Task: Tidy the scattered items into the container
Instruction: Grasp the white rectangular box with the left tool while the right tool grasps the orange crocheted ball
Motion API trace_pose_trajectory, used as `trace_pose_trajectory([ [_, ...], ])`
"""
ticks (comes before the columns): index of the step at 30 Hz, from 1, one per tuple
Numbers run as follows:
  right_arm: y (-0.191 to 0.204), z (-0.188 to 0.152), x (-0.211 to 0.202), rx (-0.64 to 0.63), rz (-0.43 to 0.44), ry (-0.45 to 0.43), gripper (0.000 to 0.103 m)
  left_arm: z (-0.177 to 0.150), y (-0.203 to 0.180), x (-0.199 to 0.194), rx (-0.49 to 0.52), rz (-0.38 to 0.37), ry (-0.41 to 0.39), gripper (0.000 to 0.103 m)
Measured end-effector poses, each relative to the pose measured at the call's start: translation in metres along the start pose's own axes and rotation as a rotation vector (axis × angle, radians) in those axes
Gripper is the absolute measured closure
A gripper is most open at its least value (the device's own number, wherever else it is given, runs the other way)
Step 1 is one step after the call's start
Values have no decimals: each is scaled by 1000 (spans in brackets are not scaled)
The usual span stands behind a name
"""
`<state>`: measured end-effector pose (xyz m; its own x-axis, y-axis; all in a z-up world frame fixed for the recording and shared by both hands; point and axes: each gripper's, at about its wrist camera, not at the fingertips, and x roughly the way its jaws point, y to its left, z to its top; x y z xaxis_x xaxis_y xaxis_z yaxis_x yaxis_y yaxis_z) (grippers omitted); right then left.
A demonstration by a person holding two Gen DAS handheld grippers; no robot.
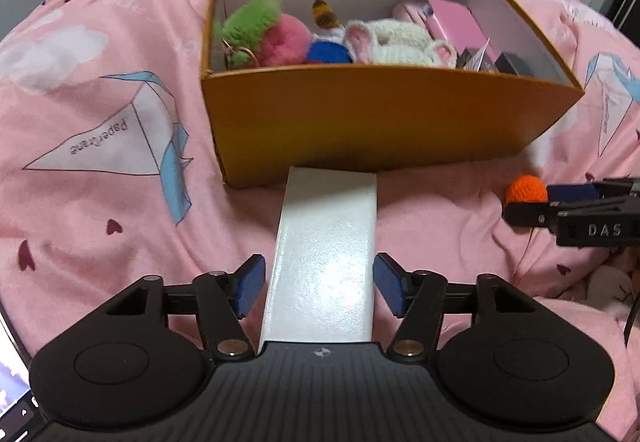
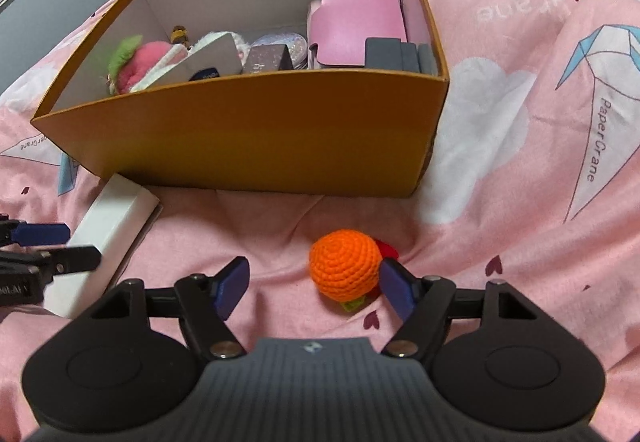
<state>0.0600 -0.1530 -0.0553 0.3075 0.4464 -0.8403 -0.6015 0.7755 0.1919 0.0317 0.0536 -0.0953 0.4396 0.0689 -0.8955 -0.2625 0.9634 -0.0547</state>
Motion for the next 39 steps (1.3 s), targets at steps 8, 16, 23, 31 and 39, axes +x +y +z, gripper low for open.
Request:
trace_pose_trajectory([
  [8, -8, 3, 11, 45, 12, 19, 29, 1, 2, 19, -15, -4, 110, 29],
  [16, -11, 4, 22, 47, -36, 38, 36, 3, 2, 26, -20, -4, 134, 31],
  [23, -19, 4, 24, 89, -75, 35, 58, 1, -2, 24, -9, 14, 130, 32],
  [31, -11, 3, 7, 52, -73, -23, 59, -3, -7, -1, 22, 3, 69, 32],
  [39, 1, 7, -20, -3, -30, -104, 59, -2, -9, -29, 62, -37, 2, 33],
])
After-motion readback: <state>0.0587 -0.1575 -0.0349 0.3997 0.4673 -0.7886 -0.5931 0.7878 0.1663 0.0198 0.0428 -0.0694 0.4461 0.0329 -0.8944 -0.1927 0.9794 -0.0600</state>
